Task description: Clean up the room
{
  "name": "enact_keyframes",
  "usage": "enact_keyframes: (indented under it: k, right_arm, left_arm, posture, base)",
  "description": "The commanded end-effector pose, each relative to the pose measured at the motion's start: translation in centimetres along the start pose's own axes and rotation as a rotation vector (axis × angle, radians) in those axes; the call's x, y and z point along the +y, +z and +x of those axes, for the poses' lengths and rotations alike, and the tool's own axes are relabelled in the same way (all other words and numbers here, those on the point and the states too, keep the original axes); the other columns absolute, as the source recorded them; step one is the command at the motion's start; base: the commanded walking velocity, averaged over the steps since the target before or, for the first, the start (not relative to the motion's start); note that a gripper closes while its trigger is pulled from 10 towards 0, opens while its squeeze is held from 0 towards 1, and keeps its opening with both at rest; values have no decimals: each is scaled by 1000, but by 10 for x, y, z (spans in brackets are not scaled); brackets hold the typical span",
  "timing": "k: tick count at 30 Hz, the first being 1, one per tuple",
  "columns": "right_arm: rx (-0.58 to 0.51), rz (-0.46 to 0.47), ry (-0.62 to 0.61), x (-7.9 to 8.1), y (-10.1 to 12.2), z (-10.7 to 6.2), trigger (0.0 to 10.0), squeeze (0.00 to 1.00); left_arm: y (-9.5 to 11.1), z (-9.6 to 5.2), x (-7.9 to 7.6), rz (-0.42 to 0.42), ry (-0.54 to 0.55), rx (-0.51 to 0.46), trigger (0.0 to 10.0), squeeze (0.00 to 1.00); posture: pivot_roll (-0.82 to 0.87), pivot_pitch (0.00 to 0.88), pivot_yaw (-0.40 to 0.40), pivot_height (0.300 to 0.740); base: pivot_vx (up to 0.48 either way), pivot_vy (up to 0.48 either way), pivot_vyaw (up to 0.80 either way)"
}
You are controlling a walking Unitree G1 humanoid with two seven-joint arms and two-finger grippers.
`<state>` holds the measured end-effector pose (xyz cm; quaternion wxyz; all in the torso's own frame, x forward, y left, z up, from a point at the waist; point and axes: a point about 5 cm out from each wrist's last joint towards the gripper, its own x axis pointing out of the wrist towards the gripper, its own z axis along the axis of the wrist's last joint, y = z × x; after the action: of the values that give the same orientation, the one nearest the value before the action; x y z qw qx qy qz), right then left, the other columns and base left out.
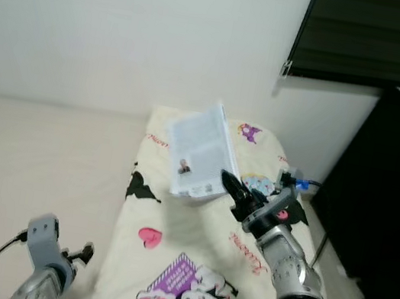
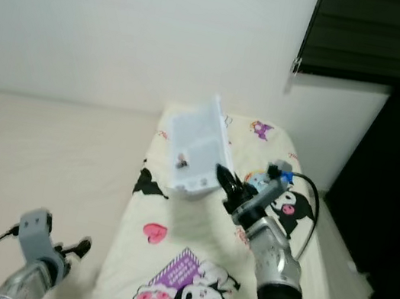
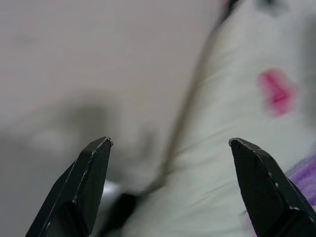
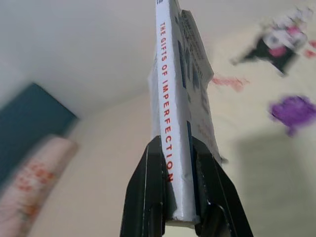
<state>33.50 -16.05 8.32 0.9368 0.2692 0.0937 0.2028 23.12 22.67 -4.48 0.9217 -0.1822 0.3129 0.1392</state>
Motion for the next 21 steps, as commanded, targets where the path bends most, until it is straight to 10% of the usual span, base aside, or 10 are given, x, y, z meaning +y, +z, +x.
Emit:
enact_keyframes:
  k: [1,9,21]
  right_arm:
    - [43,-37,-17,-1,-12,0,10000,0]
    - [264,-112,-105,-19,-72,-29,10000,0]
    - [289,-134,-69,-22,-84,-36,10000,0]
  left_arm:
    - [-10,-4,13,35,52,43,10000,0]
    - [-77,-39,61,134,237,311,10000,0]
    - [-81,-42,62,154,238,320,10000,0]
  posture:
    - [-55,0,-32,740]
    - [-56,0,-26,740]
    - [-25,0,-37,740]
  base:
    - [0,0,800]
    - [0,0,800]
    - [0,0,790]
